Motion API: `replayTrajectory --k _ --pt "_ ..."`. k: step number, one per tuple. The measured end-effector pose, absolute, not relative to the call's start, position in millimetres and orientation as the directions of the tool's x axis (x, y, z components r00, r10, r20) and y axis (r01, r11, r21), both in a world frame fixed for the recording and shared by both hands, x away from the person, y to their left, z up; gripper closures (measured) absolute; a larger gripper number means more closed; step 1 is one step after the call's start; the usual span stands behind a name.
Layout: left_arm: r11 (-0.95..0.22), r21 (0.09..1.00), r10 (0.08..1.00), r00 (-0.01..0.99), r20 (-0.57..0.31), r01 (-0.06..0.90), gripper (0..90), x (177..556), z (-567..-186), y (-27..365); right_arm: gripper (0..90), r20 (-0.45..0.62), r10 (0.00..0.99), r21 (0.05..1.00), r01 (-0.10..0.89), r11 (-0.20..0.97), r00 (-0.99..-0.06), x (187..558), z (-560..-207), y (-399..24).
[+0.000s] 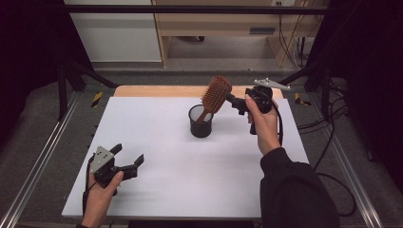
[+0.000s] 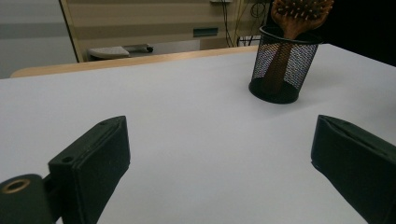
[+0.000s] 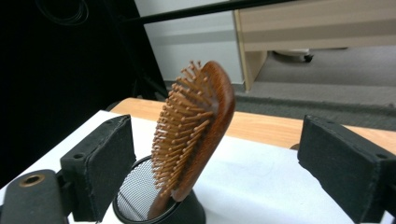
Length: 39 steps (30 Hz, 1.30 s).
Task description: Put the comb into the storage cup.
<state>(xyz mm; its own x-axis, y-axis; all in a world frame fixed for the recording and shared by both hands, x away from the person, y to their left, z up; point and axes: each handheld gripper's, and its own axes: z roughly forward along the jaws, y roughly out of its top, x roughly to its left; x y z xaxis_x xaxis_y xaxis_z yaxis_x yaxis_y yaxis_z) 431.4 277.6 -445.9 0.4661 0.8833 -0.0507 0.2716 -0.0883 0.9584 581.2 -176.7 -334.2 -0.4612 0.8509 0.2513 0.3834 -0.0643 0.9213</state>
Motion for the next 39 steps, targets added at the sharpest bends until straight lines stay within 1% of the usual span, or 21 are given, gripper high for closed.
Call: replayTrajectory --k 2,10,14,17,19,25,28,31,39 --pt "-0.085 0.96 0.884 0.464 -0.051 0.268 4.9 431.6 -445.6 279.0 9.1 0.237 0.862 0.928 0.367 -0.065 -0.447 579.1 -332.4 -178.6" --pt "-0.064 0.967 0.896 0.44 -0.054 0.248 3.9 431.5 -443.9 286.0 8.9 0.214 0.888 0.947 0.31 -0.086 -0.407 571.9 -327.6 -189.5" --pt "-0.059 0.967 0.9 0.432 -0.055 0.247 3.7 432.1 -443.8 290.8 8.3 0.191 0.903 0.96 0.264 -0.091 -0.385 567.2 -326.5 -194.0" --pt "-0.064 0.968 0.9 0.433 -0.048 0.242 3.8 431.7 -443.2 290.3 9.6 0.169 0.916 0.972 0.216 -0.094 -0.365 562.0 -326.0 -198.4" --pt "-0.078 0.969 0.898 0.439 -0.033 0.233 3.7 431.0 -442.8 288.8 9.6 0.165 0.918 0.975 0.202 -0.096 -0.359 559.5 -326.3 -200.5" --pt "-0.072 0.97 0.901 0.432 -0.036 0.232 3.4 430.4 -442.7 291.7 6.8 0.13 0.926 0.984 0.16 -0.077 -0.354 549.8 -329.5 -204.3" --pt "-0.076 0.974 0.901 0.434 -0.024 0.212 3.4 429.2 -442.1 295.1 4.3 0.105 0.926 0.985 0.168 -0.046 -0.362 544.8 -330.0 -205.8" --pt "-0.073 0.976 0.903 0.428 -0.022 0.203 3.4 428.2 -441.5 297.4 3.1 0.106 0.923 0.986 0.163 -0.047 -0.371 539.2 -329.3 -208.5" --pt "-0.076 0.977 0.909 0.417 -0.016 0.201 3.5 421.4 -442.7 306.0 2.7 0.1 0.92 0.988 0.147 -0.047 -0.378 522.9 -329.8 -218.1"
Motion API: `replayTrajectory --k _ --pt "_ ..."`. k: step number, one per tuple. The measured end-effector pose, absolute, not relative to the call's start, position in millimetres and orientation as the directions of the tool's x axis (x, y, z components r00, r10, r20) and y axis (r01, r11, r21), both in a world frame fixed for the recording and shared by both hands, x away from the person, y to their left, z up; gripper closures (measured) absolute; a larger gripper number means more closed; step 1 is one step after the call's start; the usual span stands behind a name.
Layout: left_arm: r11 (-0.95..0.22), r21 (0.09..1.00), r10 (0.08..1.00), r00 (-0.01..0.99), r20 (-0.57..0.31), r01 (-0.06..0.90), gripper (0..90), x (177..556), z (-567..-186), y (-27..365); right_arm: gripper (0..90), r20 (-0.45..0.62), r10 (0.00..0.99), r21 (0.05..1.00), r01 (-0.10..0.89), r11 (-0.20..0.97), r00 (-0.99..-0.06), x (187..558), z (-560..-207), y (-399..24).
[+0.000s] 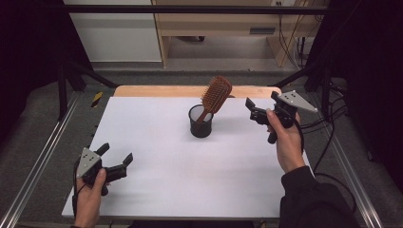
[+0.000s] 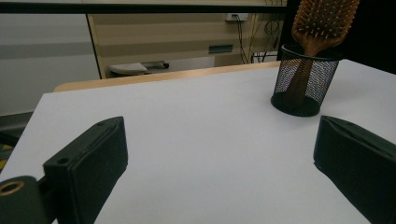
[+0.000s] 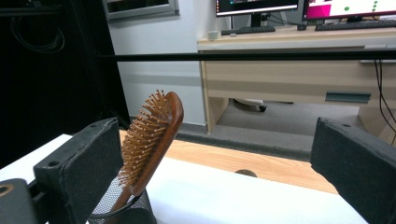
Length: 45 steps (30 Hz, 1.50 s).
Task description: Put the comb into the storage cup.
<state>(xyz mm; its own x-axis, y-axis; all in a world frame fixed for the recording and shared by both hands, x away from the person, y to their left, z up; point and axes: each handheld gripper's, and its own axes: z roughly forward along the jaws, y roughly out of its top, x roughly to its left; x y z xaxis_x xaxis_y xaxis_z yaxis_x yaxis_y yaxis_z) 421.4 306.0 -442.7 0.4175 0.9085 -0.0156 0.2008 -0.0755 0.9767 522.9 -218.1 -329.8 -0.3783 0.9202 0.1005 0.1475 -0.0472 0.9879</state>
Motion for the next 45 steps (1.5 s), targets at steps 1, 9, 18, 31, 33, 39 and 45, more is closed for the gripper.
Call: replayTrajectory --k 1,9,18,31,33,39,45 --pt "-0.078 0.977 0.909 0.417 -0.013 0.199 3.5 420.2 -442.8 307.4 2.8 0.1 0.92 0.989 0.141 -0.049 -0.38 520.2 -329.7 -219.5" --pt "-0.053 0.981 0.916 0.4 -0.027 0.187 3.3 410.4 -443.4 318.1 2.8 0.061 0.914 0.995 0.097 -0.024 -0.4 499.8 -332.2 -228.1" --pt "-0.045 0.983 0.92 0.391 -0.029 0.177 3.3 409.6 -443.2 322.4 2.7 0.055 0.927 0.995 0.094 -0.022 -0.371 484.5 -346.8 -243.2" --pt "-0.031 0.986 0.92 0.39 -0.034 0.161 3.3 410.4 -441.5 324.6 1.8 0.042 0.926 0.994 0.109 0.0 -0.376 464.9 -369.3 -256.1" --pt "-0.031 0.987 0.918 0.394 -0.033 0.157 3.3 410.1 -441.6 324.8 2.1 0.049 0.923 0.994 0.112 -0.007 -0.381 461.0 -373.7 -257.7" --pt "-0.025 0.988 0.918 0.394 -0.037 0.152 3.3 410.1 -441.5 325.6 3.4 0.039 0.925 0.995 0.104 0.001 -0.379 452.1 -387.0 -262.8" --pt "-0.019 0.989 0.918 0.395 -0.042 0.149 3.3 410.3 -440.7 326.0 2.0 0.052 0.935 0.993 0.116 -0.012 -0.351 444.3 -399.1 -268.6"
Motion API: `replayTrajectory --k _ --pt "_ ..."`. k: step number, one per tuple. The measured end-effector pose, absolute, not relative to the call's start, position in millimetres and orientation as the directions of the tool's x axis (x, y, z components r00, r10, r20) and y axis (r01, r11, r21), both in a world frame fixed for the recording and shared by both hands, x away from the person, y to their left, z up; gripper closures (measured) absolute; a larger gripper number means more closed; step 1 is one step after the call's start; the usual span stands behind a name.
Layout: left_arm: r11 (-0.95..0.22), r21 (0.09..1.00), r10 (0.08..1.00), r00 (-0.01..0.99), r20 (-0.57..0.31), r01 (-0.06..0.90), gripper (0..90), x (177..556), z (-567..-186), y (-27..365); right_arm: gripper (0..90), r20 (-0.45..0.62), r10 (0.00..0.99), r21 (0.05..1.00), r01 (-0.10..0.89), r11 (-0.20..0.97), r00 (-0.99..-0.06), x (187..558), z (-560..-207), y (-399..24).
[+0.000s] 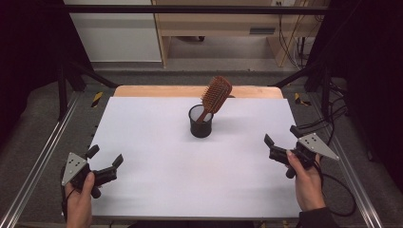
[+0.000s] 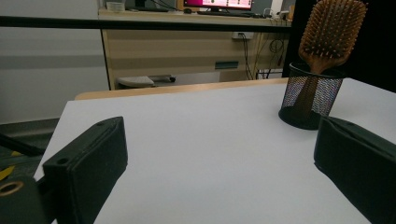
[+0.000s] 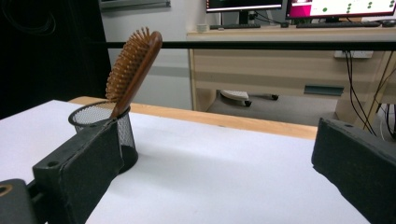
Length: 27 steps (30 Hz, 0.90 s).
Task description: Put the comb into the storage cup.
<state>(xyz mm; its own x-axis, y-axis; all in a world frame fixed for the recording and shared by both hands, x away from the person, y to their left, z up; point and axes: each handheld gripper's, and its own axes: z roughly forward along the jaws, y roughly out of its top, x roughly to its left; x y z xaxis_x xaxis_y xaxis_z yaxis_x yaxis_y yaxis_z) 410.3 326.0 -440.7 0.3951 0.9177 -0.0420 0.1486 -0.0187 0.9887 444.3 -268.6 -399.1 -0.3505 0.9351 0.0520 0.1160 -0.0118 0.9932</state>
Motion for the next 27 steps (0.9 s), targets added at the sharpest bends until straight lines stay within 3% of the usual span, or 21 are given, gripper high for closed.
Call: replayTrajectory --k 9,27 --pt "-0.016 0.99 0.912 0.408 -0.043 0.14 3.1 408.9 -440.0 325.3 3.1 0.093 0.944 0.986 0.16 -0.044 -0.317 436.5 -413.1 -276.9" --pt "-0.013 0.991 0.91 0.411 -0.044 0.134 3.1 408.6 -439.1 324.5 3.5 0.058 0.926 0.984 0.178 0.01 -0.372 425.5 -440.9 -272.9"
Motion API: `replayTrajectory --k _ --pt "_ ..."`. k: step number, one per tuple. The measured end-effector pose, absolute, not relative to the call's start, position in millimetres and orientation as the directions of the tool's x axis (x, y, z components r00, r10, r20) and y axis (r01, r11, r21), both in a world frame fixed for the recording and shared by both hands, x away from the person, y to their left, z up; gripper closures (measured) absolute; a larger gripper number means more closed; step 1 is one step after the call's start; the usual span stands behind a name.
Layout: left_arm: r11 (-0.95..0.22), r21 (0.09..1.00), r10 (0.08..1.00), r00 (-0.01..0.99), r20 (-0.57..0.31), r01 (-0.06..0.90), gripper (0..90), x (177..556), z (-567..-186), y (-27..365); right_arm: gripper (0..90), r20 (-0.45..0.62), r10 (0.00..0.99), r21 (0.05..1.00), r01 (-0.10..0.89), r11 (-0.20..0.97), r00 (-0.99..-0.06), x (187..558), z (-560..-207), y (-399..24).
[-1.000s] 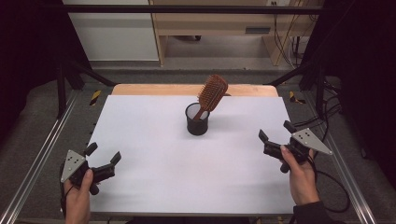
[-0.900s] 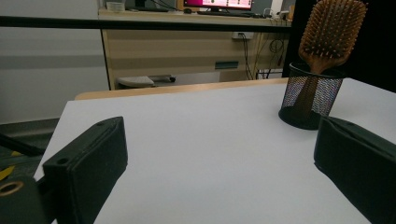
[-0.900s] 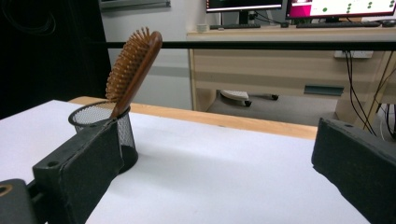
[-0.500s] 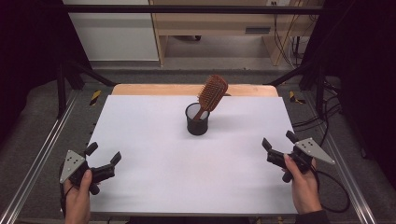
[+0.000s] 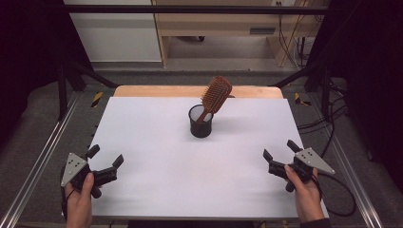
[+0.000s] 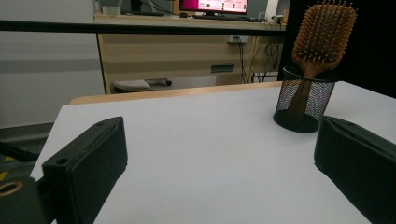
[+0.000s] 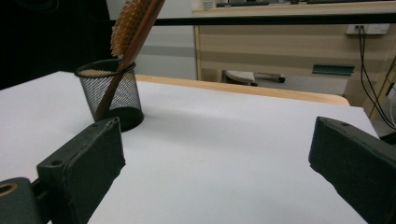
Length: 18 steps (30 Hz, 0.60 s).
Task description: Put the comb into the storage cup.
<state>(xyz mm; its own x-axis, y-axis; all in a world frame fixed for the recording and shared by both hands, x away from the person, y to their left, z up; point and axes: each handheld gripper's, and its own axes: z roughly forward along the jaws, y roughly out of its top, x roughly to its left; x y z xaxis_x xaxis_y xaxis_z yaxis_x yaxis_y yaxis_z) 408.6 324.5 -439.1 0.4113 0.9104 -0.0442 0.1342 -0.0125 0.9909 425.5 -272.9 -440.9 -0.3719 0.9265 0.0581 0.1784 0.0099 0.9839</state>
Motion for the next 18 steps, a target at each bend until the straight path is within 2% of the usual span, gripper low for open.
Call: replayTrajectory --k 18 --pt "0.011 0.993 0.894 0.443 -0.064 0.121 3.1 407.4 -437.1 319.9 3.4 0.003 0.867 0.979 0.177 0.098 -0.498 424.5 -457.7 -244.7"
